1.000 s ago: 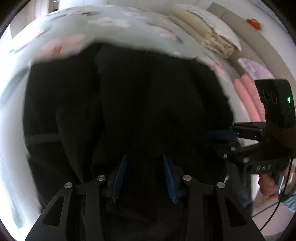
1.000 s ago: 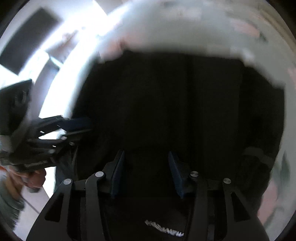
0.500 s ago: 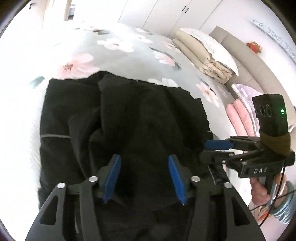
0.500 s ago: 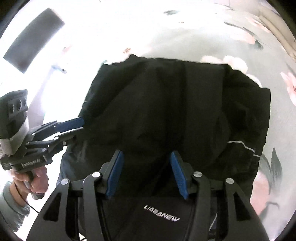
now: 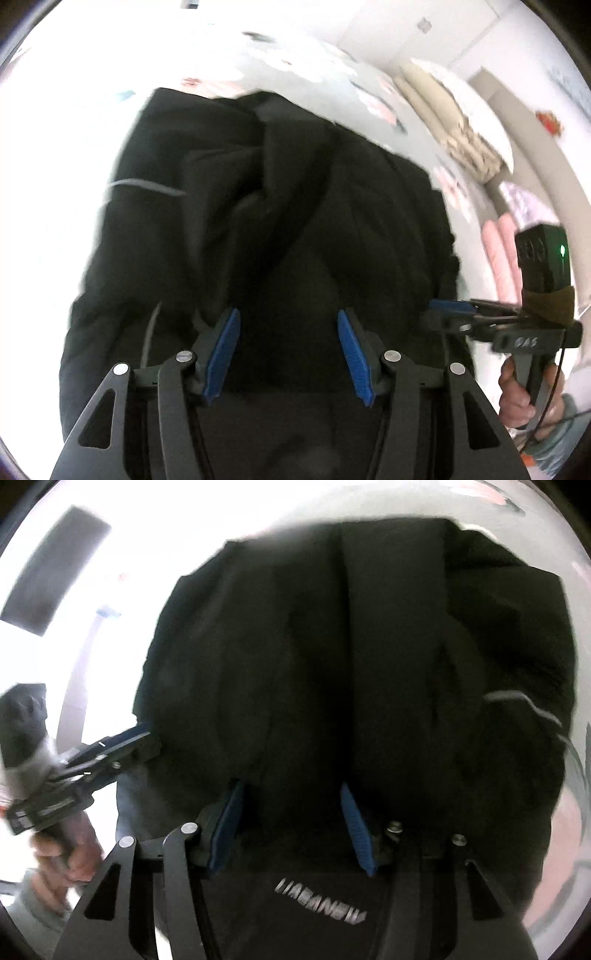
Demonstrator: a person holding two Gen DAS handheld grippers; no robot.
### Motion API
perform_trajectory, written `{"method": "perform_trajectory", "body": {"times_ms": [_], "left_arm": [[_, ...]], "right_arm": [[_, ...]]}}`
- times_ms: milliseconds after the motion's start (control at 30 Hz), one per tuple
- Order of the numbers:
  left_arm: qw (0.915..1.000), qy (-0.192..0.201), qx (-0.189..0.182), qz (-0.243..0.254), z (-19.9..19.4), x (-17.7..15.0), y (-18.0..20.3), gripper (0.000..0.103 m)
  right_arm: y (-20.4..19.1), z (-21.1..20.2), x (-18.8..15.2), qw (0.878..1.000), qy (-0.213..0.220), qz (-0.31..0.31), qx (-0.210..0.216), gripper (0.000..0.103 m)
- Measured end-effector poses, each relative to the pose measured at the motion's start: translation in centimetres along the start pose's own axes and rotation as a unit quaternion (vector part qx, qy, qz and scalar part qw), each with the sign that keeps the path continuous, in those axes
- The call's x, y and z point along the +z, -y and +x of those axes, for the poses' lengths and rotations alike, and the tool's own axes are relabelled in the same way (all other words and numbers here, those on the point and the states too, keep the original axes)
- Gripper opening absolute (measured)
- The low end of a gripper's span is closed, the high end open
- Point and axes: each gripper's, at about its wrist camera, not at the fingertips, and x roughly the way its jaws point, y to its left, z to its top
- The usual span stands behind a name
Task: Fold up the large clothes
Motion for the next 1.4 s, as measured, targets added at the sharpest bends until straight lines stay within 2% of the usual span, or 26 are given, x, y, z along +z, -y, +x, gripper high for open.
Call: {"method": "perform_trajectory", "body": {"times_ms": [67, 167, 333, 467, 600, 633, 700, 767, 867, 1067, 1233, 1333, 1400], "left_arm": [[0.9996, 0.003, 0.012, -0.027, -2.4, -1.5, -1.4, 0.058], [0.9974, -0.004, 0.045, -0.057, -4.8, -4.0, -3.4, 0.059], [0.9920, -0.025, 0.085, -0.090, -7.8, -8.5, -6.8, 0.059], [0.9896, -0.042, 0.102, -0.093, -9.1, -11.6, -8.6, 0.059], [0.9879, -0.056, 0.116, -0.087, -11.0, -14.5, -10.7, 0.059], [0.9880, -0.058, 0.112, -0.089, -11.5, -15.1, -11.3, 0.059], [0.9877, -0.080, 0.089, -0.101, -12.3, -16.8, -13.2, 0.068], [0.9856, -0.105, 0.073, -0.111, -12.4, -18.5, -15.1, 0.069], [0.9833, -0.124, 0.071, -0.114, -12.3, -20.4, -16.8, 0.069], [0.9787, -0.144, 0.016, -0.146, -10.7, -23.1, -18.8, 0.069], [0.9787, -0.141, -0.011, -0.149, -10.3, -23.8, -19.2, 0.071], [0.9770, -0.140, -0.024, -0.159, -10.0, -23.3, -19.1, 0.071], [0.9755, -0.140, -0.035, -0.166, -10.4, -23.3, -19.9, 0.071]], "right_arm": [[0.9, -2.4, -2.1, 1.000, 0.005, 0.009, 0.010, 0.070], [2.8, -3.8, -6.2, 0.999, -0.013, 0.038, 0.022, 0.070], [4.9, -4.9, -12.9, 0.994, -0.039, 0.100, 0.012, 0.070], [5.1, -4.6, -17.1, 0.989, -0.042, 0.139, -0.019, 0.070], [5.5, -6.0, -20.9, 0.983, -0.033, 0.168, -0.062, 0.070], [5.4, -6.3, -21.6, 0.981, -0.032, 0.175, -0.076, 0.070], [5.3, -6.6, -23.0, 0.977, -0.027, 0.189, -0.099, 0.070], [6.0, -7.8, -24.3, 0.971, -0.019, 0.214, -0.107, 0.070], [5.9, -7.0, -25.8, 0.965, -0.011, 0.231, -0.126, 0.070], [7.4, -7.4, -28.8, 0.957, -0.017, 0.240, -0.161, 0.070], [8.3, -7.7, -31.0, 0.948, 0.007, 0.265, -0.178, 0.073], [9.7, -7.3, -32.8, 0.944, 0.008, 0.292, -0.154, 0.074], [10.1, -6.4, -33.6, 0.946, -0.005, 0.292, -0.143, 0.074]]}}
